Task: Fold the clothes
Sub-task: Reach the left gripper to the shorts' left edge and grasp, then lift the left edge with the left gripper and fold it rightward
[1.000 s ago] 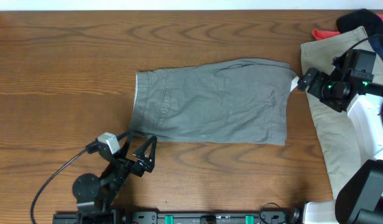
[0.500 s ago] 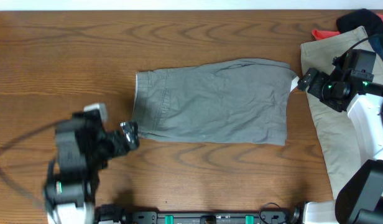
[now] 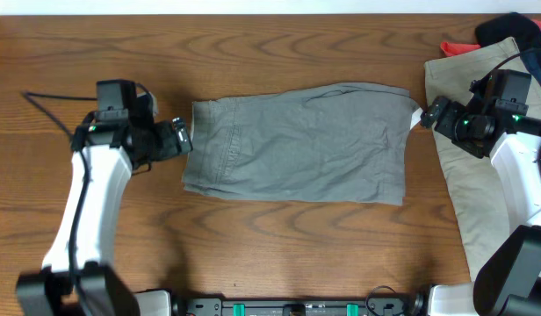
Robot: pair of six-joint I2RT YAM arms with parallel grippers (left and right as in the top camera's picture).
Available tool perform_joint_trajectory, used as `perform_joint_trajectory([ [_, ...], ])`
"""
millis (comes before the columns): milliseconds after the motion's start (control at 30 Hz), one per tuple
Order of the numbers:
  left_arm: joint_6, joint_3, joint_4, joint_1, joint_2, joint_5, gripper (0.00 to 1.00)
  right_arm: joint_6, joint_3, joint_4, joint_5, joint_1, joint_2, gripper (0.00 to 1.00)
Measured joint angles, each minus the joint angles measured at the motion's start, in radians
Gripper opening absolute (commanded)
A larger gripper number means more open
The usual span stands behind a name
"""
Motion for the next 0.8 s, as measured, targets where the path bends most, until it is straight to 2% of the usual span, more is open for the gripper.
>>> perform_joint_trajectory([
  [233,-0.008,0.0,0.127,0.0,0.142,0.027,0.98,0.0,0.0,0.0,0.0,0.0,0.0,0.99],
  [367,-0.008,0.0,0.169,0.0,0.219,0.093,0.98,0.0,0.0,0.0,0.0,0.0,0.0,0.99],
  [567,-0.007,0.0,0.183,0.0,0.332,0.171,0.98,0.0,0.0,0.0,0.0,0.0,0.0,0.99],
  [733,0.0,0.006,0.188,0.002,0.35,0.24,0.99,0.0,0.0,0.0,0.0,0.0,0.0,0.99],
  [767,0.0,0.007,0.188,0.002,0.352,0.257,0.98,0.0,0.0,0.0,0.0,0.0,0.0,0.99],
  [800,0.001,0.007,0.188,0.001,0.355,0.269,0.92,0.0,0.0,0.0,0.0,0.0,0.0,0.99],
])
